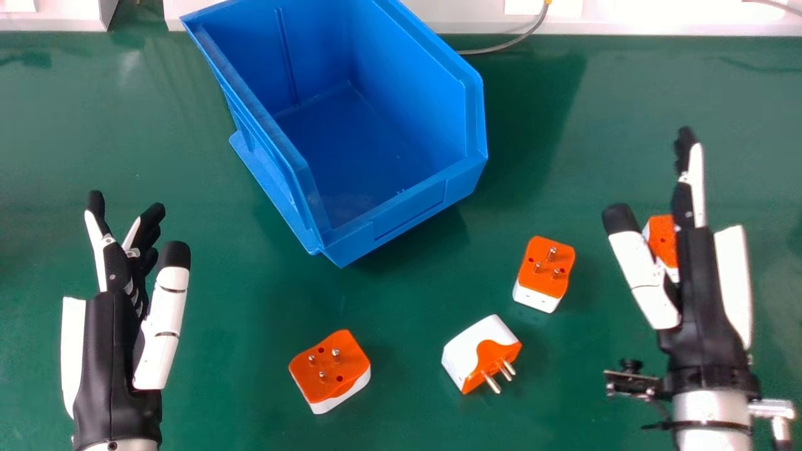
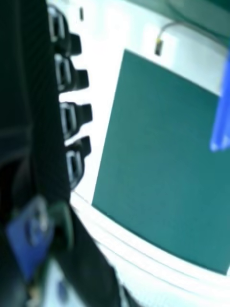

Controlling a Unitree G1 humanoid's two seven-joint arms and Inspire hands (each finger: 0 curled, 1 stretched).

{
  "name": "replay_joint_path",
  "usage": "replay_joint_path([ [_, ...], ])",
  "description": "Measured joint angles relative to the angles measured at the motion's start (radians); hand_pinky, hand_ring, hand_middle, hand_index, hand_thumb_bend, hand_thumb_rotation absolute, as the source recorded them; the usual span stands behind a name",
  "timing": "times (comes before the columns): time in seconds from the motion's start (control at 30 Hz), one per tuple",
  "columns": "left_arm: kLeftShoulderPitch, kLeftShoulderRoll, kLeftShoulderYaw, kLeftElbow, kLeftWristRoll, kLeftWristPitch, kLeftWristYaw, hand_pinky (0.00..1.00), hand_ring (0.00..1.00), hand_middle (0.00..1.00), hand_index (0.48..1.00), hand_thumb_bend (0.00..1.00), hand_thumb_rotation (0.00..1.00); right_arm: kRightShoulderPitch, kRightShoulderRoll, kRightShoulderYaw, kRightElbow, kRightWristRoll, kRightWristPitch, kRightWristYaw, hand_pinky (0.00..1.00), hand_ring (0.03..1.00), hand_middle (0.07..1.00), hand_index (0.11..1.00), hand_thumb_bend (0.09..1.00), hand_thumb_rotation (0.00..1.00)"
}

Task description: Pick all objects and put in blue box

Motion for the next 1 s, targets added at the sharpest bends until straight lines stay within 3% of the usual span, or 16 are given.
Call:
replay_joint_path([
  [0.17,0.001,0.000,-0.003,0.000,-0.001,0.005,0.001,0.95,0.94,0.92,0.922,0.55,0.84,-0.032,-0.039,-0.015,0.040,-0.079,0.033,-0.079,0.98,1.000,1.000,1.000,0.483,0.94],
  [0.6,0.011,0.000,-0.003,-0.009,-0.006,0.009,0.000,0.94,0.94,0.92,0.929,0.56,0.83,-0.092,-0.086,-0.013,0.140,-0.134,0.252,-0.121,0.87,0.996,1.000,0.998,0.441,0.79],
  [1.0,0.017,0.001,-0.004,-0.026,-0.011,0.017,-0.003,0.93,0.94,0.93,0.934,0.58,0.83,-0.195,-0.132,0.061,0.301,-0.179,0.473,-0.130,0.84,0.954,0.991,0.953,0.486,0.74],
])
